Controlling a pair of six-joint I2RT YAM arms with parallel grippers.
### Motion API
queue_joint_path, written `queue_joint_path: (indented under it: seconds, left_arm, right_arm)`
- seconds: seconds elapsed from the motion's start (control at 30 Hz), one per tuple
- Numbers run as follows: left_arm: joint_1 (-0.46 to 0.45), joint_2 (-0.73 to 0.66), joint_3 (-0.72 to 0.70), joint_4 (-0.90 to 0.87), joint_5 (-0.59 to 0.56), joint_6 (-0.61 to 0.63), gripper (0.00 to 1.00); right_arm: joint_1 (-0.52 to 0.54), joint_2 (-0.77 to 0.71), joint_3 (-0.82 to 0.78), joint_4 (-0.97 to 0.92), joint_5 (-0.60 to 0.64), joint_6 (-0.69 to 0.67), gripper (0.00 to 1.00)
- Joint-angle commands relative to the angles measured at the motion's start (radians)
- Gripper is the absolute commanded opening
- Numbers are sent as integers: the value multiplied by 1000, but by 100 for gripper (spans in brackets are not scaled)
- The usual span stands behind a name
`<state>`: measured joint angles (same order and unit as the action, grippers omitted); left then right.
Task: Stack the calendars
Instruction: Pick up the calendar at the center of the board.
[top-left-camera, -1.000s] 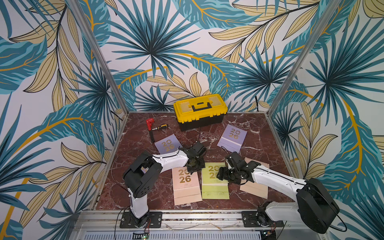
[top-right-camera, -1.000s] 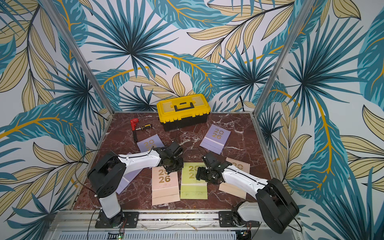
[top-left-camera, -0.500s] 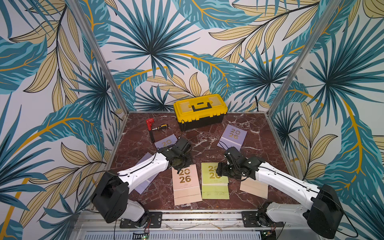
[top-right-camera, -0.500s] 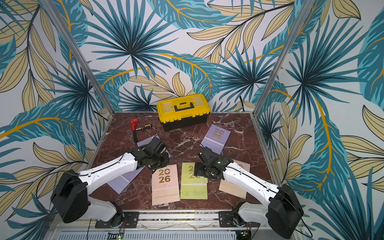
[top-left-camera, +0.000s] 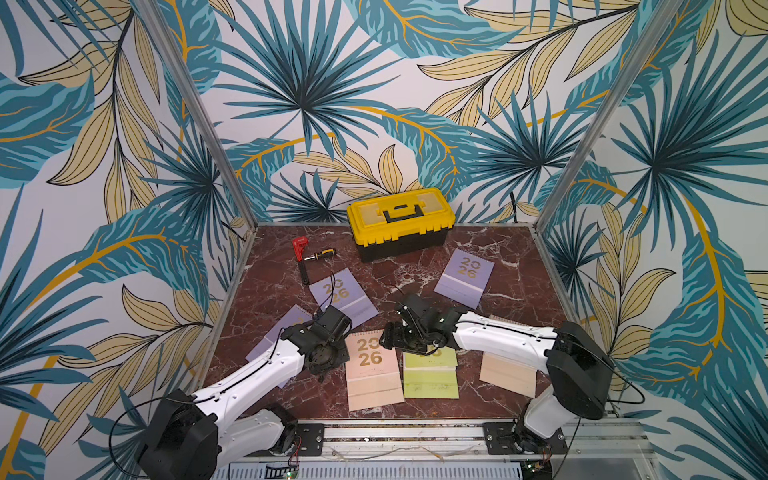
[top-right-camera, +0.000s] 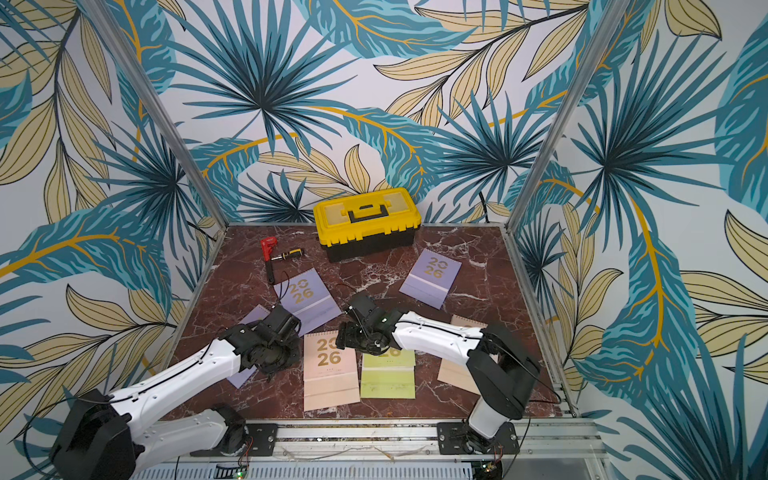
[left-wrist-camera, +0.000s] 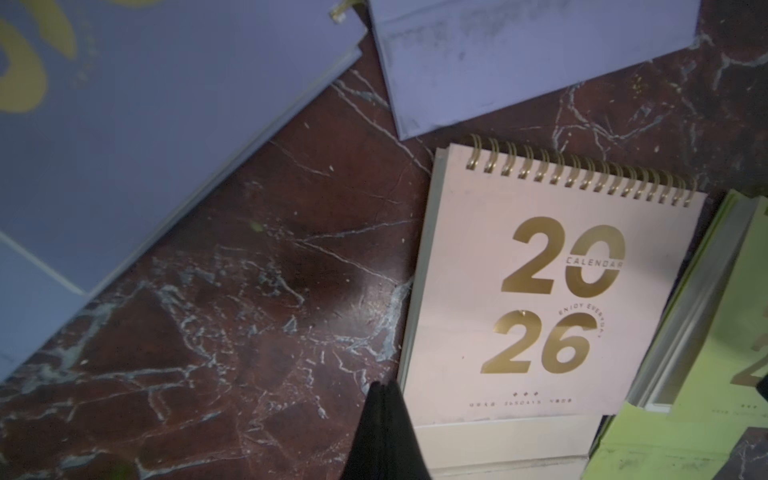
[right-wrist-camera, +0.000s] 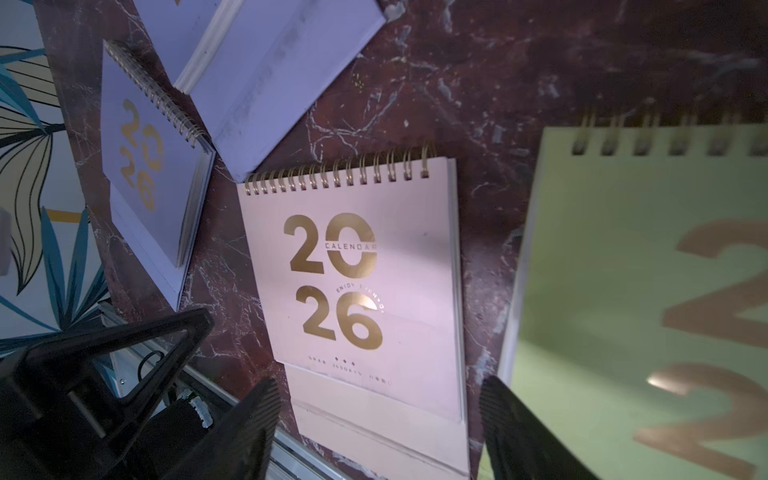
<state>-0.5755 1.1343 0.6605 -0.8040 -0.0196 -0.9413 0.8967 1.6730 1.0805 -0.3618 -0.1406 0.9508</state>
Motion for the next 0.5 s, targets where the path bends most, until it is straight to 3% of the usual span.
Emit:
queue_joint_path:
  seconds: [0.0, 0.2, 0.47]
  left_arm:
    - [15, 27, 0, -3, -13, 19, 0]
    - [46, 125, 19, -1, 53, 58, 0]
    - [48, 150, -5, 83, 98, 56, 0]
  right_arm:
    - [9, 58, 39, 50, -34, 26, 78]
    - [10, 94, 53, 27, -7, 37, 78]
    - [14, 95, 73, -76, 65, 29, 80]
